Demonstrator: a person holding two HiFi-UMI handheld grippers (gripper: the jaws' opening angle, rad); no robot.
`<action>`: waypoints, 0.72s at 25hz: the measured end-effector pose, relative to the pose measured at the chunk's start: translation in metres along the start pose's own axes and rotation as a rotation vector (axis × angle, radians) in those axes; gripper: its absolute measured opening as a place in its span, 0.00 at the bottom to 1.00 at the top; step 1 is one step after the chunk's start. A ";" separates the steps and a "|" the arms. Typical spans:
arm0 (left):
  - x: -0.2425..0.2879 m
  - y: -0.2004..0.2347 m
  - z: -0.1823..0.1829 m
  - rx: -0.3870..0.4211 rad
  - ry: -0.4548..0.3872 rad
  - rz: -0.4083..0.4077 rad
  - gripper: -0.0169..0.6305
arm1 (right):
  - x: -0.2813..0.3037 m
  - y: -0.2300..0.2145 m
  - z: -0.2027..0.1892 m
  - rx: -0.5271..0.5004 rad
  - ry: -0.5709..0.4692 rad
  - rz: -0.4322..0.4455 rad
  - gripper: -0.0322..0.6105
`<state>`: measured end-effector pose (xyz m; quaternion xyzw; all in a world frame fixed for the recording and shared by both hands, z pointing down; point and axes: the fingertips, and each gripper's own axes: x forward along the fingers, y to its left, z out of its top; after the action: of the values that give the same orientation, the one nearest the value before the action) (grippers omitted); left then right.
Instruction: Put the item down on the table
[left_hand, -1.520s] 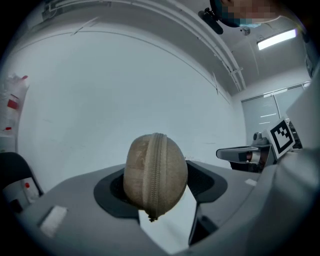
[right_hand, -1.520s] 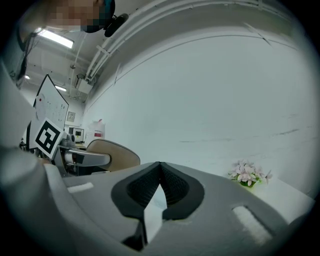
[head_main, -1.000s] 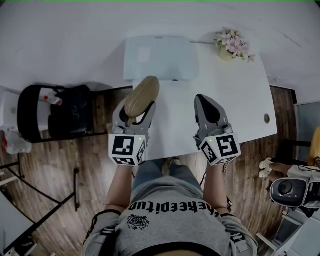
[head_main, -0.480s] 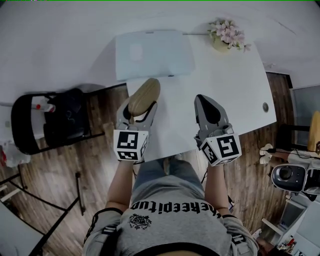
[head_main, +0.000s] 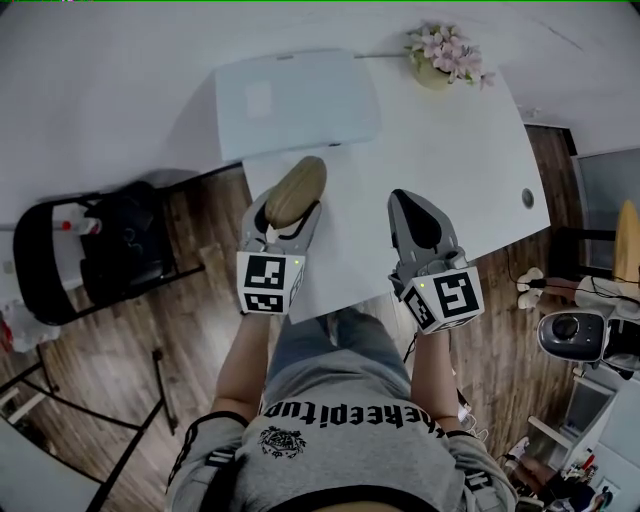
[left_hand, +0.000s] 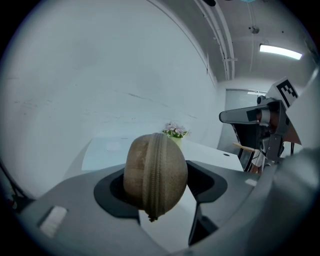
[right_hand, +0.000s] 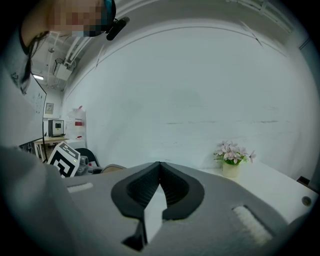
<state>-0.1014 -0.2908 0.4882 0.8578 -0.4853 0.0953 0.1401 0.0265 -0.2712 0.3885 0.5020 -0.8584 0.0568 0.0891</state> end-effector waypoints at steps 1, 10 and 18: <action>0.002 0.000 -0.001 0.005 0.004 -0.004 0.50 | 0.000 0.000 0.000 -0.002 0.005 -0.002 0.05; 0.020 -0.010 -0.014 0.017 0.035 -0.045 0.50 | 0.002 0.000 -0.005 -0.016 0.036 -0.020 0.05; 0.027 -0.014 -0.034 0.019 0.085 -0.057 0.50 | 0.000 -0.001 -0.006 -0.030 0.048 -0.020 0.05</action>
<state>-0.0764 -0.2941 0.5266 0.8677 -0.4533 0.1325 0.1550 0.0276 -0.2709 0.3943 0.5078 -0.8516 0.0550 0.1176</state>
